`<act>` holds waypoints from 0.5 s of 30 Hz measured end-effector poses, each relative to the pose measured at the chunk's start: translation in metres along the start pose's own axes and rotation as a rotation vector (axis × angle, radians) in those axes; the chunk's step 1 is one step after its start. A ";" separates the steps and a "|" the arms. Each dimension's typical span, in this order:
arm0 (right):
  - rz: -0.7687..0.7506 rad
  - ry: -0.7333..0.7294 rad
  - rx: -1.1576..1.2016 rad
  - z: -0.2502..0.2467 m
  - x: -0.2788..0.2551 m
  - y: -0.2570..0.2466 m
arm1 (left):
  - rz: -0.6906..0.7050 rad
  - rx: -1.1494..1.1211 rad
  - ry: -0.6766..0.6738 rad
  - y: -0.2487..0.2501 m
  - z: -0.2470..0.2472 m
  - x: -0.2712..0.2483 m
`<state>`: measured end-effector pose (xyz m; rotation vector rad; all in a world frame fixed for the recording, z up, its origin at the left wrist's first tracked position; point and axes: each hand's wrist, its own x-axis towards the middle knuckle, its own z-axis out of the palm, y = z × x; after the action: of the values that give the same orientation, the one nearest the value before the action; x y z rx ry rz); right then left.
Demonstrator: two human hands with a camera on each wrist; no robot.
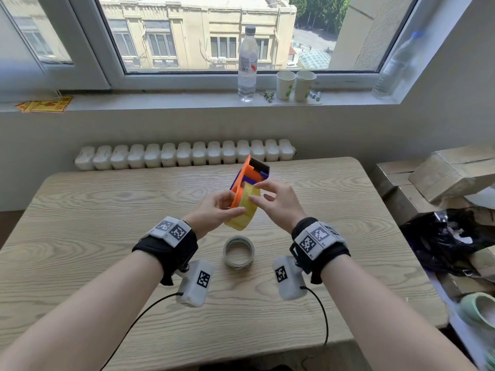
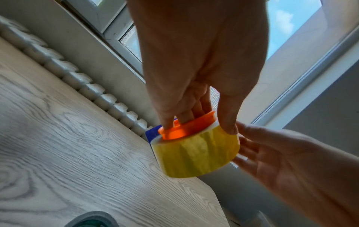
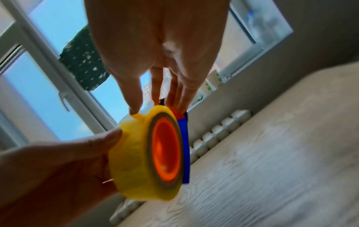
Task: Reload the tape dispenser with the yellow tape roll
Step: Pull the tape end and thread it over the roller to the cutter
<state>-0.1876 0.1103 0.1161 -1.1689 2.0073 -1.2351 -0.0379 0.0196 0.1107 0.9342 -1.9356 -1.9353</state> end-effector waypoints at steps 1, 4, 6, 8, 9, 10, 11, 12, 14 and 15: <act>0.100 0.008 0.044 0.001 0.000 0.000 | 0.004 -0.005 0.015 0.001 0.000 0.000; 0.430 -0.137 0.435 0.003 -0.003 -0.006 | 0.014 -0.006 0.022 0.004 -0.001 0.000; 0.496 -0.215 0.646 0.002 -0.003 -0.009 | 0.021 0.015 0.010 0.006 0.001 0.000; 0.499 -0.236 0.718 0.001 -0.003 -0.014 | 0.025 0.044 0.010 0.007 0.003 0.000; 0.494 -0.241 0.712 0.002 -0.002 -0.017 | 0.029 0.060 0.013 0.007 0.003 0.000; 0.489 -0.246 0.698 0.002 -0.002 -0.019 | 0.031 0.080 0.017 0.006 0.004 0.001; 0.489 -0.250 0.690 0.003 -0.003 -0.021 | 0.032 0.103 0.020 0.006 0.004 0.002; 0.498 -0.251 0.696 0.002 -0.003 -0.021 | 0.032 0.122 0.022 0.005 0.004 0.002; 0.516 -0.255 0.709 0.001 -0.003 -0.021 | 0.032 0.142 0.025 0.004 0.004 0.002; 0.523 -0.257 0.709 0.001 -0.003 -0.020 | 0.035 0.149 0.031 0.003 0.005 0.001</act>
<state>-0.1773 0.1076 0.1332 -0.3950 1.3647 -1.2684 -0.0423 0.0228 0.1130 0.9556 -2.0872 -1.7676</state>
